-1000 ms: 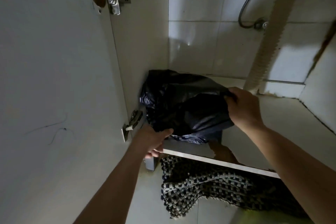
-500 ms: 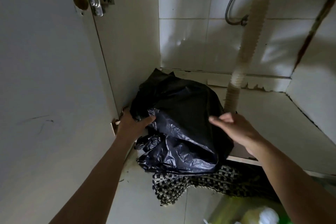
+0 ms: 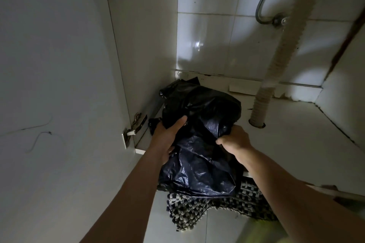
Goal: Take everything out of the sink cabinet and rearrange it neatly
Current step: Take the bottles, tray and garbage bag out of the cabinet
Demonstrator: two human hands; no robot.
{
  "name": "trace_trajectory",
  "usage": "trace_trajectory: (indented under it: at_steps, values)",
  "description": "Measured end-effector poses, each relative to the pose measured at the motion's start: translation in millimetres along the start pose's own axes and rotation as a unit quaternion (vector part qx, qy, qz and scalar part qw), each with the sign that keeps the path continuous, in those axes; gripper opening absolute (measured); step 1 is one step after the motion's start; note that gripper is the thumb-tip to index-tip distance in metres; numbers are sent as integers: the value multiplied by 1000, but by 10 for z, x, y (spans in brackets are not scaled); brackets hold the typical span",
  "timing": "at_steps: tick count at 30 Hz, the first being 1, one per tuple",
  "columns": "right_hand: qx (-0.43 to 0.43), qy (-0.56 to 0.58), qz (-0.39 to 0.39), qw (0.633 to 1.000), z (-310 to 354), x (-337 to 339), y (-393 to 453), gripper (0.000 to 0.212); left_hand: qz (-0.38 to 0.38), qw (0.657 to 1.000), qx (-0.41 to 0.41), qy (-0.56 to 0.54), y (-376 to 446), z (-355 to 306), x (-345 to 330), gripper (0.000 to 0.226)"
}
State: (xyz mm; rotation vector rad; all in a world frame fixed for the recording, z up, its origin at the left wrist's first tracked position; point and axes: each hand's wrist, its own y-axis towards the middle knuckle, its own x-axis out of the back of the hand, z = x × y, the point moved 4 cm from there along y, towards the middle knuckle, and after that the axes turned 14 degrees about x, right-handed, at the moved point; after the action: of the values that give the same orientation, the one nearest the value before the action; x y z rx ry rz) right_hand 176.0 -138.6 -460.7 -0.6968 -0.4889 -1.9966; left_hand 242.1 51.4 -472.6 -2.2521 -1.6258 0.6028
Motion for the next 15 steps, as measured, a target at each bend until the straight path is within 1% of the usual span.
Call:
trace_trajectory:
  at_steps: [3,4,6,7,8,11,15]
  values:
    - [78,-31,-39,996,194,97,-160,26,-23,999,6,-29,-57,-28,-8,100]
    - [105,-25,-44,993,247,129,-234,25,-30,999,5,-40,-96,-46,-17,99]
    - [150,5,-47,988,288,175,-401,30,-42,997,2,-63,-205,-71,-32,87]
    - [169,22,-45,984,300,199,-493,32,-50,996,4,-69,-272,-70,-44,86]
    - [185,38,-40,981,294,212,-578,33,-59,996,3,-69,-351,-63,-59,88]
    - [224,61,-8,973,256,207,-840,25,-87,995,0,-58,-641,-8,-122,99]
    - [246,79,64,964,273,162,-1229,26,-138,990,-18,-39,-1164,90,-176,102]
